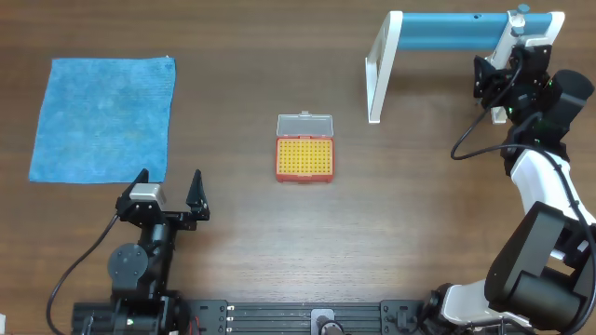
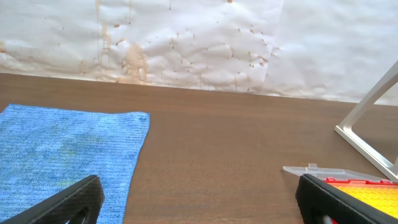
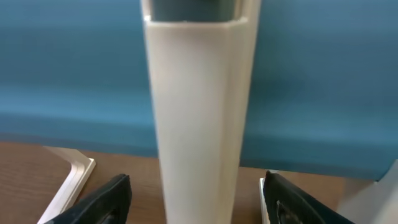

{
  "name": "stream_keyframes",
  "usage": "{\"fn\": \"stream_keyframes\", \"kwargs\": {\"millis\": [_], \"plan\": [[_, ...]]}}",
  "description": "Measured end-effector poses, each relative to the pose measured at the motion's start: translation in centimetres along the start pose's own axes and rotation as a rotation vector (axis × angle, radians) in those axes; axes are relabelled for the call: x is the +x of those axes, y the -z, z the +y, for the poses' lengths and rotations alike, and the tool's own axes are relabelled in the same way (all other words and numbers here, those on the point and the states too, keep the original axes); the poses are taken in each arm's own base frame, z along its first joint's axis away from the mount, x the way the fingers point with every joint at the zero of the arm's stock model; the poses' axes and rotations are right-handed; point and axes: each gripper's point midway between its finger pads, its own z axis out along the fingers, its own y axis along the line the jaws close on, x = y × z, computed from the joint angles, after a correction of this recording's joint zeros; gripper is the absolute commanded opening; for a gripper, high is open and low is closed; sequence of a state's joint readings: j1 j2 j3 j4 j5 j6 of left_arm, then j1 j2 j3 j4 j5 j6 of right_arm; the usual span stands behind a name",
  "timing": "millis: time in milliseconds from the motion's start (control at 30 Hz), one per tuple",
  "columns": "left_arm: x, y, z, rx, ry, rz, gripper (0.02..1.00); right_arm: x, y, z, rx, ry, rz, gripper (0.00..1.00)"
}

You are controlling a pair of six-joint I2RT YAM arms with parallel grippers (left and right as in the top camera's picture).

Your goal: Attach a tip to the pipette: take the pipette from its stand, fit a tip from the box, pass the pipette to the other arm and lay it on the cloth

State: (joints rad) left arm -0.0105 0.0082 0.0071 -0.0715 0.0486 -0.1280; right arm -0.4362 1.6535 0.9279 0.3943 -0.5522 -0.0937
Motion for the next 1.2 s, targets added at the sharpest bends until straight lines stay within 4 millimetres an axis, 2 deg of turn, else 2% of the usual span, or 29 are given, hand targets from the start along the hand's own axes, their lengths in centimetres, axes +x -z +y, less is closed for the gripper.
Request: {"fn": "stream_keyframes", "kwargs": {"millis": [200,267,433,500,567,933,1067,1200], "plan": [[0.0,0.0,0.0,0.0,0.0,0.0,0.998,0.0,0.0,-0.1,0.005,-0.009,-0.001,0.474],[0.0,0.0,0.0,0.0,0.0,0.0,0.998,0.0,0.0,-0.1,0.005,-0.009,-0.001,0.367],[0.0,0.0,0.0,0.0,0.0,0.0,0.998,0.0,0.0,-0.1,0.008,-0.017,-0.001,0.202],[0.0,0.0,0.0,0.0,0.0,0.0,0.998,0.0,0.0,-0.1,0.008,-0.021,-0.001,0.185],[0.0,0.0,0.0,0.0,0.0,0.0,0.998,0.0,0.0,-0.1,0.008,-0.021,-0.001,0.088],[0.0,0.0,0.0,0.0,0.0,0.0,0.998,-0.4,0.2,-0.1,0.011,-0.024,-0.007,0.082],[0.0,0.0,0.0,0.0,0.0,0.0,0.998,-4.0,2.0,0.4,0.023,0.02,-0.079,0.082],[0.0,0.0,0.0,0.0,0.0,0.0,1.0,-10.2,6.0,2.4,0.013,0.074,-0.221,0.077]]}}
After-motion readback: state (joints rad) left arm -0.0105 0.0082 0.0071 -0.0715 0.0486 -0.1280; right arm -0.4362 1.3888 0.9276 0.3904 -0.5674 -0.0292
